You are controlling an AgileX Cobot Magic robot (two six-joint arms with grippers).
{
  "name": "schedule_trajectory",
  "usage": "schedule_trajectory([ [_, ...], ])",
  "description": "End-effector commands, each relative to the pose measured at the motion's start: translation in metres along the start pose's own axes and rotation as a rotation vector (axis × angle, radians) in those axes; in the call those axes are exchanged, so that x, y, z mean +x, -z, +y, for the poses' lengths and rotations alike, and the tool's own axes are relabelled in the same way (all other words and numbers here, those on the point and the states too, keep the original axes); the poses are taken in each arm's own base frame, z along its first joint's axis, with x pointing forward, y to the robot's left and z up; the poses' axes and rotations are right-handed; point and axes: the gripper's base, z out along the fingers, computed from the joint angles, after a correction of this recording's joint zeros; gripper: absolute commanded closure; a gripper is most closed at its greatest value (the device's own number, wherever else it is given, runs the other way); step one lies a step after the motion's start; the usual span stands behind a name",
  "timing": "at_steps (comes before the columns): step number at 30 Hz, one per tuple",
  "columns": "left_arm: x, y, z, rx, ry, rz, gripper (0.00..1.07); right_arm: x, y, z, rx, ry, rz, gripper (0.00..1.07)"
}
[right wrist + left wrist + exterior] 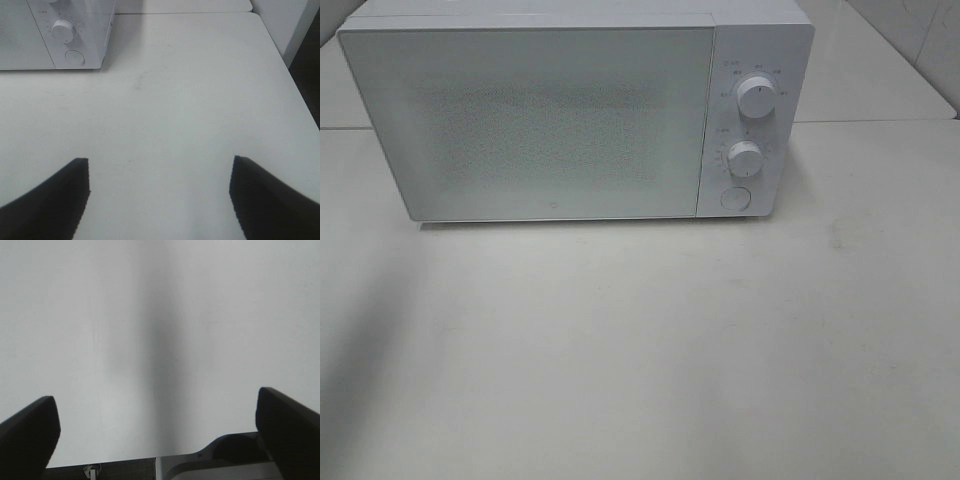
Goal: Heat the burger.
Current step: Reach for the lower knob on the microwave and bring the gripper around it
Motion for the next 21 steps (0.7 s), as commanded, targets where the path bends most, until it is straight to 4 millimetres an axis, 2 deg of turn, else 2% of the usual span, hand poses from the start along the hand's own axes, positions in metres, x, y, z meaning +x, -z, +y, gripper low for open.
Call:
schedule_trajectory([
  [1,0.014,0.016,0.007,-0.017,0.026,0.033,0.07,0.002,0.003,0.0,0.001,-0.009,-0.038,0.31],
  [8,0.028,0.039,0.006,-0.024,0.022,-0.056,0.07,0.002,0.003,0.0,0.001,-0.009,-0.038,0.31],
  [10,0.04,0.045,0.005,-0.028,0.014,-0.081,0.07,0.002,0.003,0.0,0.001,-0.009,-0.038,0.31],
  [11,0.04,0.045,0.005,-0.028,0.014,-0.081,0.07,0.002,0.003,0.0,0.001,-0.009,-0.038,0.31],
  [12,0.052,0.043,0.005,-0.03,0.009,-0.08,0.07,0.002,0.003,0.0,0.001,-0.009,-0.038,0.31],
  [13,0.052,0.043,0.005,-0.03,0.009,-0.08,0.07,0.002,0.003,0.0,0.001,-0.009,-0.038,0.31],
  [14,0.067,0.04,0.005,-0.036,-0.004,-0.079,0.07,0.002,0.003,0.0,0.001,-0.009,-0.038,0.31],
  [15,0.067,0.04,0.005,-0.036,-0.004,-0.079,0.07,0.002,0.003,0.0,0.001,-0.009,-0.038,0.31],
  [17,0.09,0.03,0.006,-0.043,-0.012,-0.079,0.07,0.002,0.003,0.0,0.001,-0.009,-0.038,0.31],
  [18,0.09,0.03,0.006,-0.043,-0.012,-0.079,0.07,0.002,0.003,0.0,0.001,-0.009,-0.038,0.31],
  [20,0.117,0.024,0.007,-0.06,-0.018,-0.113,0.07,0.002,0.003,0.0,0.001,-0.009,-0.038,0.31],
  [21,0.117,0.024,0.007,-0.06,-0.018,-0.113,0.07,0.002,0.003,0.0,0.001,-0.009,-0.038,0.31],
])
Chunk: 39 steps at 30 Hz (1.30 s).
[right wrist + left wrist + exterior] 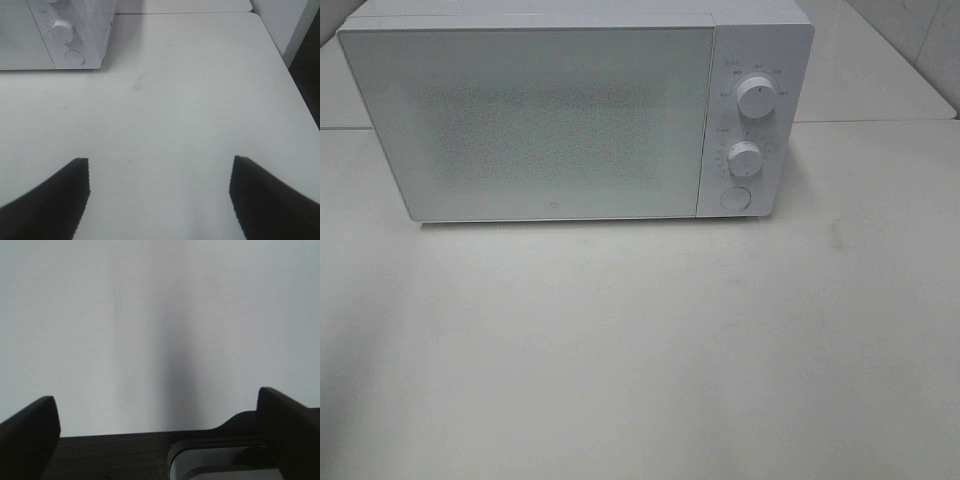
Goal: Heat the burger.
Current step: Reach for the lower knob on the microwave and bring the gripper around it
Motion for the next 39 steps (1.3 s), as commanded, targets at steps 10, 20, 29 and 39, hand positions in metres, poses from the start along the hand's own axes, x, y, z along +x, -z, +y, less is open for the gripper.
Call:
schedule_trajectory([
  [10,0.064,0.006,-0.002,-0.017,-0.016,-0.146,0.07,0.002,0.003,0.0,0.001,-0.009,-0.038,0.31],
  [20,0.108,0.008,-0.001,-0.056,-0.035,-0.42,0.07,0.002,0.003,0.0,0.001,-0.009,-0.038,0.31],
  [29,0.127,0.014,-0.002,-0.065,-0.042,-0.555,0.07,0.002,0.003,0.0,0.001,-0.009,-0.038,0.31],
  [39,0.136,0.017,-0.002,-0.073,-0.045,-0.614,0.07,0.002,0.003,0.0,0.001,-0.009,-0.038,0.31],
])
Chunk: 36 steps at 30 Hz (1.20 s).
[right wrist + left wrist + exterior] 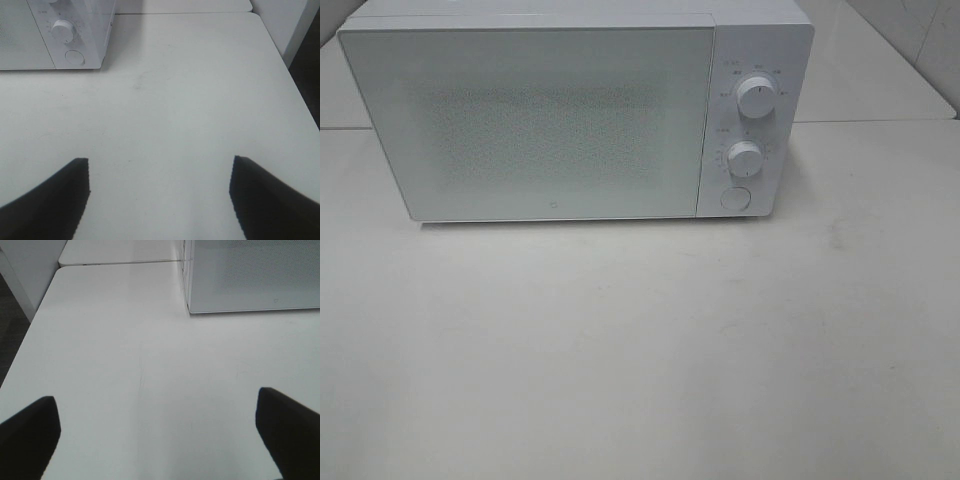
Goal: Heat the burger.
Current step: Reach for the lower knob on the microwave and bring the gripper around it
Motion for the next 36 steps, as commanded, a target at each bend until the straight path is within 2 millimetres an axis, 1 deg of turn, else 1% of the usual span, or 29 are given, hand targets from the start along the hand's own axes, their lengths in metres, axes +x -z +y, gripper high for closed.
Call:
schedule_trajectory([
  [1,0.0026,0.0023,-0.0001,-0.003,-0.002,-0.016,0.07,0.002,0.0034,-0.0004,0.001,-0.009,-0.038,0.31],
  [32,0.0026,0.0023,-0.0002,-0.002,-0.001,-0.016,0.07,0.002,0.0034,-0.0002,-0.001,-0.012,-0.037,0.31],
  [35,0.0026,0.0023,-0.0002,-0.002,-0.001,-0.016,0.07,0.0008,0.0032,-0.0001,0.0,-0.013,-0.029,0.31],
  [36,0.0026,0.0023,-0.0002,-0.002,-0.001,-0.016,0.07,-0.0023,0.0037,0.0002,-0.001,-0.012,-0.03,0.31],
])
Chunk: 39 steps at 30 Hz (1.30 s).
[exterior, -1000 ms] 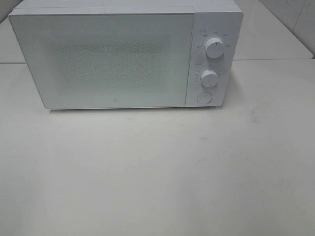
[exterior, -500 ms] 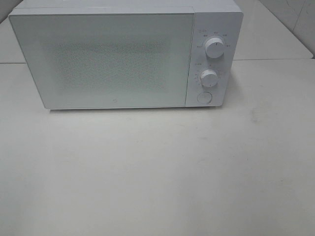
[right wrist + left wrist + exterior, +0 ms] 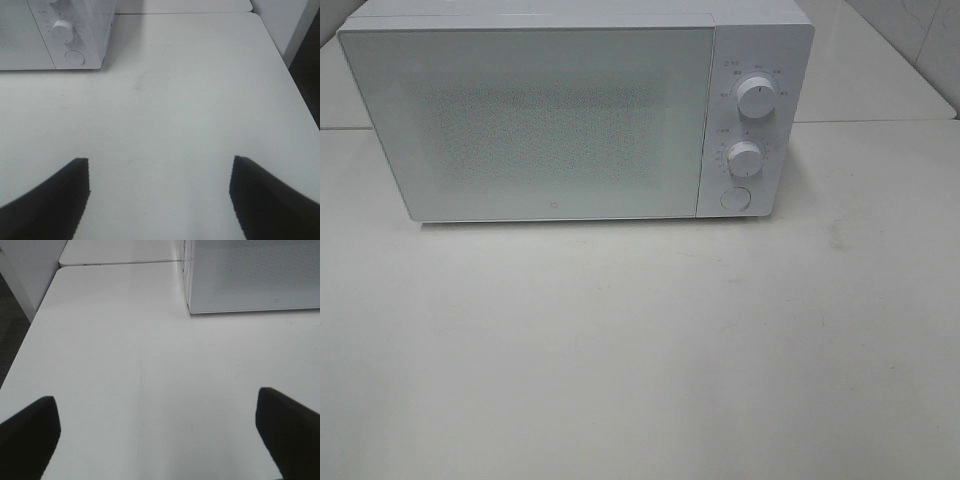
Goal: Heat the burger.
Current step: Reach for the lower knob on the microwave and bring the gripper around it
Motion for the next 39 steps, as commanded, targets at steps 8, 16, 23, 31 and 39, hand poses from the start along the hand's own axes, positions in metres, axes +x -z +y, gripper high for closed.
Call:
schedule_trajectory([
  [8,0.002,0.002,0.0,-0.002,-0.001,-0.017,0.07,-0.023,-0.006,0.004,-0.003,-0.002,-0.01,0.31],
  [16,0.002,0.002,0.0,-0.003,-0.002,-0.017,0.07,-0.043,-0.024,0.009,-0.018,0.011,-0.047,0.31],
  [23,0.002,0.002,0.0,-0.003,-0.002,-0.017,0.07,-0.06,-0.039,0.013,-0.035,0.019,-0.094,0.31],
  [31,0.002,0.002,0.0,-0.003,-0.002,-0.017,0.07,-0.075,-0.06,0.019,-0.051,0.029,-0.114,0.31],
  [39,0.002,0.002,0.0,-0.003,-0.002,-0.017,0.07,-0.085,-0.079,0.023,-0.063,0.037,-0.114,0.31],
])
